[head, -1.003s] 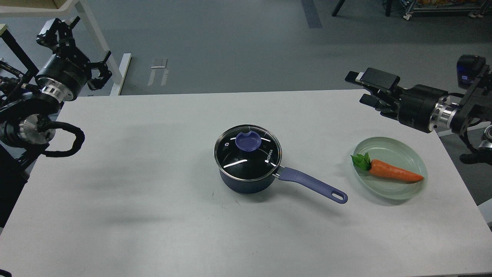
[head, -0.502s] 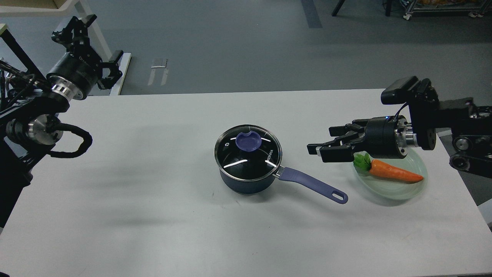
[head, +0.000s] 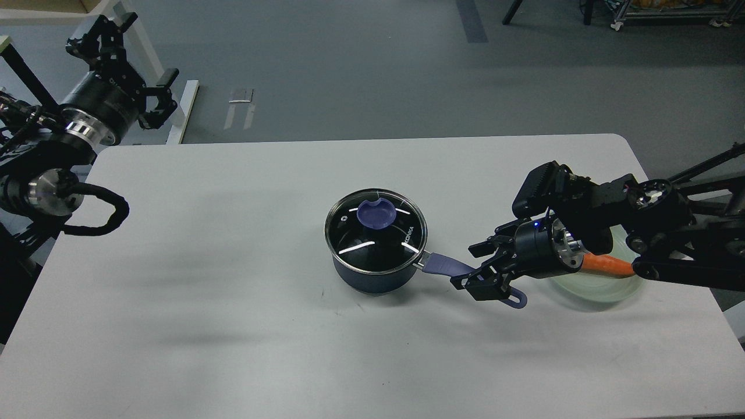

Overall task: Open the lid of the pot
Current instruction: 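Lower the right gripper onto the purple pan handle and grasp it, then reach the left gripper over the pan to the purple lid knob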

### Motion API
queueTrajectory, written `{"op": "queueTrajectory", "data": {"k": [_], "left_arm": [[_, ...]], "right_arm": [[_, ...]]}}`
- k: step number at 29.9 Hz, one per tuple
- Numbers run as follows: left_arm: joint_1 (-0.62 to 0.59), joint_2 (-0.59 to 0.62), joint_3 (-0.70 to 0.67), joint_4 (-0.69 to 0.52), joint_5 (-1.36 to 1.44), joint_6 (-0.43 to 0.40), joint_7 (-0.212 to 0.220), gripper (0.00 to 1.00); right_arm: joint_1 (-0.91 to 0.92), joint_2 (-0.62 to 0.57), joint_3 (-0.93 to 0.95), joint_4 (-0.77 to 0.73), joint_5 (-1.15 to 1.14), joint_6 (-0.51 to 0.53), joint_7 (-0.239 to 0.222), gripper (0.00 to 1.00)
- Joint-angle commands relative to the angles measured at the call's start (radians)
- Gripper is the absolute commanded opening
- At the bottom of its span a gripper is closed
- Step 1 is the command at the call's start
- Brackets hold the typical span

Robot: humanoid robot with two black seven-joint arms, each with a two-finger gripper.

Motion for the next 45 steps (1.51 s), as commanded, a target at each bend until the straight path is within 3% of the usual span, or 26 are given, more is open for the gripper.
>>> {"op": "queueTrajectory", "data": {"k": [1,6,16,26,33,45], "left_arm": [[0.000,0.004,0.000,0.000,0.000,0.000,0.000,0.99],[0.000,0.008,0.000,0.000,0.000,-0.002,0.000,0.99],[-0.009,0.014,0.000,0.000,0.011,-0.005,0.000,0.99],[-0.014,0.024,0.002,-0.035,0.038,-0.008,0.003,0.99],[-0.037,0.033,0.002,-0.175,0.366,0.000,0.008,0.99],[-0.115,-0.054,0.037,-0.255,1.119,0.005,0.003,0.99]], "right_arm": [[-0.004,0.023,-0.019,-0.023,0.001,0.000,-0.002,0.67],[-0.022,0.047,-0.019,-0.028,0.018,0.000,-0.002,0.63],[-0.014,0.052,-0.019,-0.026,0.023,0.000,-0.002,0.40],[-0.019,0.052,-0.019,-0.024,0.024,0.003,-0.007,0.26],[-0.017,0.050,-0.019,-0.024,0.024,0.006,-0.007,0.22],[-0.010,0.047,-0.019,-0.024,0.026,0.011,-0.005,0.22]]}}
